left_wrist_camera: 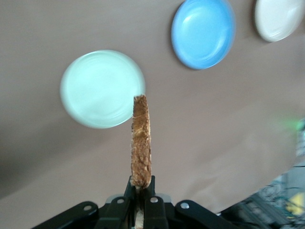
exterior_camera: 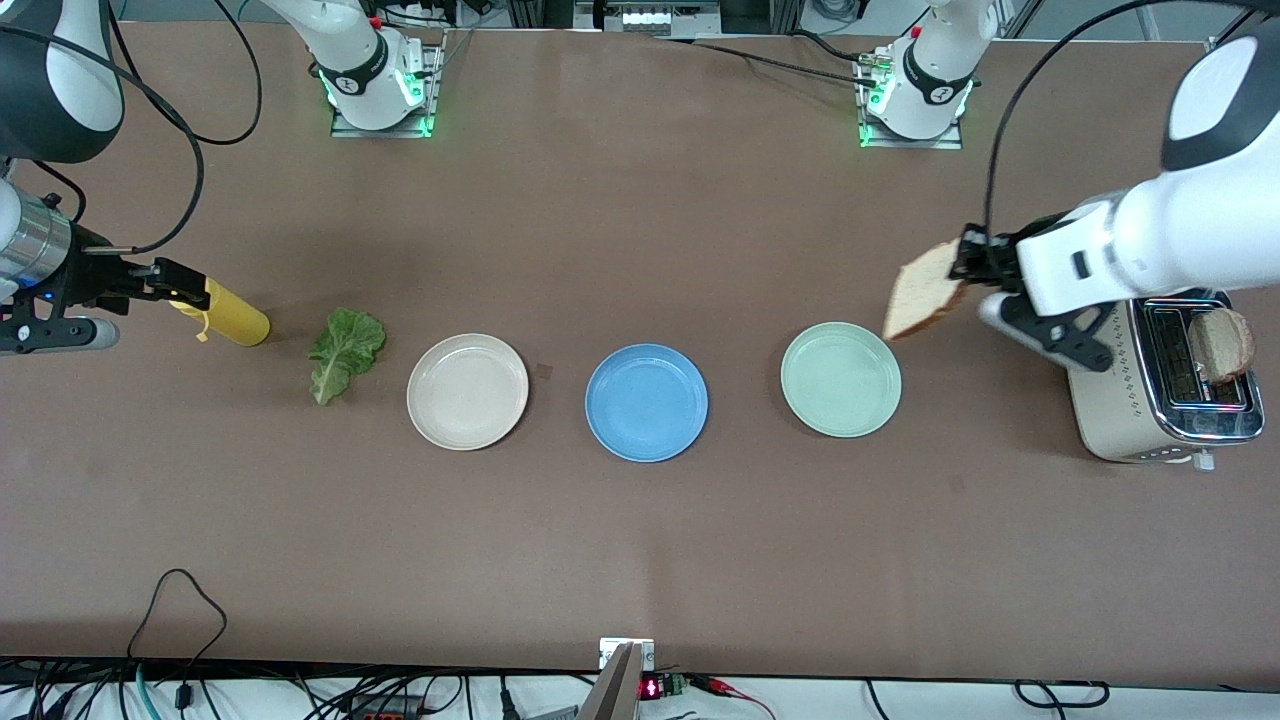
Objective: Make sandwich in blue plate with both arms
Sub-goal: 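Carry the bread slice with the left gripper over the blue plate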
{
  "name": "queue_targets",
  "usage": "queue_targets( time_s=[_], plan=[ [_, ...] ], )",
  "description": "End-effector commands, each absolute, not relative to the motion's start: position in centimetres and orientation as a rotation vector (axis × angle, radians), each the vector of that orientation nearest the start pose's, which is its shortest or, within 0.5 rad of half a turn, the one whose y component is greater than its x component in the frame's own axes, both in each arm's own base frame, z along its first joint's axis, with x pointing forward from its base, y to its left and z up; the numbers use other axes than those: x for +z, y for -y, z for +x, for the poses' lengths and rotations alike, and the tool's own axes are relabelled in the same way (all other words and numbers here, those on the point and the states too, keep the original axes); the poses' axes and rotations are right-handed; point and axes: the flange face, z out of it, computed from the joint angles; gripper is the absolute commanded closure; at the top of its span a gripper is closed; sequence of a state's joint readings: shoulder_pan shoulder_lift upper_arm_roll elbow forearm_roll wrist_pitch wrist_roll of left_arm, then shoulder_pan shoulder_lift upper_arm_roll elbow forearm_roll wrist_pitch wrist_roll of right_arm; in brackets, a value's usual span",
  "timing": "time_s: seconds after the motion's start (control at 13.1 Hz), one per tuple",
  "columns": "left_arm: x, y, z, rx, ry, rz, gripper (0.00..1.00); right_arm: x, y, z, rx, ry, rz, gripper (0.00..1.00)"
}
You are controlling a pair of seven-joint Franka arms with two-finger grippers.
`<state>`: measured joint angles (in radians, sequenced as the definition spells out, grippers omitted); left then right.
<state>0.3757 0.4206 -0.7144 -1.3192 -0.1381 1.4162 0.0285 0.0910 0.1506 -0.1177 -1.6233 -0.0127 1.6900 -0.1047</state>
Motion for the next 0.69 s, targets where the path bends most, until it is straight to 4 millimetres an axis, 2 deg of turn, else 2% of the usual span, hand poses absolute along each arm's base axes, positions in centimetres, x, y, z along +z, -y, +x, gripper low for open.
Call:
queue_targets(
  time_s=[0.0,0.15,0.38,0.61],
  plan=[
    [49.4,18.2,63.5,0.593,-0.535,-3.645,0.99,52.6,1.5,60.0,0.129,0.152,-3.166,0.0],
    [44.9,20.7,65.0,0.586,-0.423,-3.821,0.99,52.6,1.5,60.1,0.127,0.152,-3.166,0.0],
    [38.1,25.8,64.9,0.4,-0.281,-3.981,0.99,52.6,1.5,60.0,0.129,0.154,-3.166,0.0],
    [32.4,26.2,65.3,0.267,-0.386,-4.05,0.99,52.6,1.5,60.1,0.127,0.152,-3.166,0.0]
  ],
)
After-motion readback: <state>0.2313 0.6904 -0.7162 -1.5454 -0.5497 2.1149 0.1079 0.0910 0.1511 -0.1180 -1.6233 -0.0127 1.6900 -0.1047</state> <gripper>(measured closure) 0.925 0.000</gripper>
